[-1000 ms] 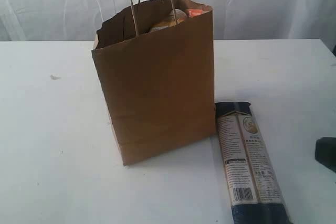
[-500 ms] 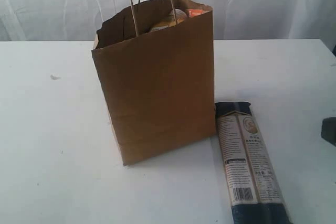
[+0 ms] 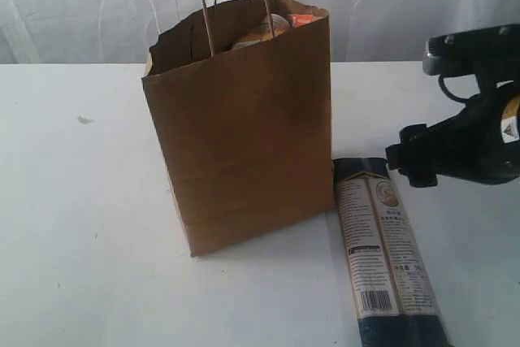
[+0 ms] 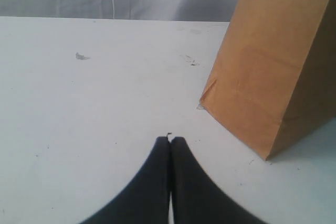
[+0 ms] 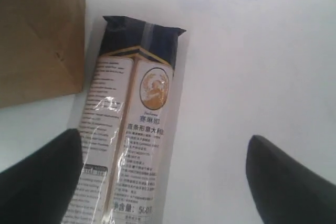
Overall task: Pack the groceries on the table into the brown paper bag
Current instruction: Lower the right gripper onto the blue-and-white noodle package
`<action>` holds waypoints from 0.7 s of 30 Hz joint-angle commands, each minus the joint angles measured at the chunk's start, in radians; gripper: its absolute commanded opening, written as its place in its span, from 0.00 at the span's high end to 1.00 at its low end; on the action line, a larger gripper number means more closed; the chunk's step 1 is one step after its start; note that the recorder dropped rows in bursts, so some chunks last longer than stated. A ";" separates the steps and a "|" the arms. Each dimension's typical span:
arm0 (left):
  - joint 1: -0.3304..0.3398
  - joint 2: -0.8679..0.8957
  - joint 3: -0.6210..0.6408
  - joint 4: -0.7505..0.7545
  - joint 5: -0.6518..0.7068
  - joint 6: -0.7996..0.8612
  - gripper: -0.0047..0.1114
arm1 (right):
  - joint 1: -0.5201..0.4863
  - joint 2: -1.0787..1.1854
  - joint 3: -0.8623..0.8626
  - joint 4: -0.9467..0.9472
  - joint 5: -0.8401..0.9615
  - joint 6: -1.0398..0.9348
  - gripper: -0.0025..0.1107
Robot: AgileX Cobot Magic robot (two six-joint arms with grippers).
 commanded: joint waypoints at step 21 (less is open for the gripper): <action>0.002 -0.004 0.004 -0.003 0.002 -0.006 0.96 | -0.175 0.655 -0.234 0.624 -0.230 -0.627 0.34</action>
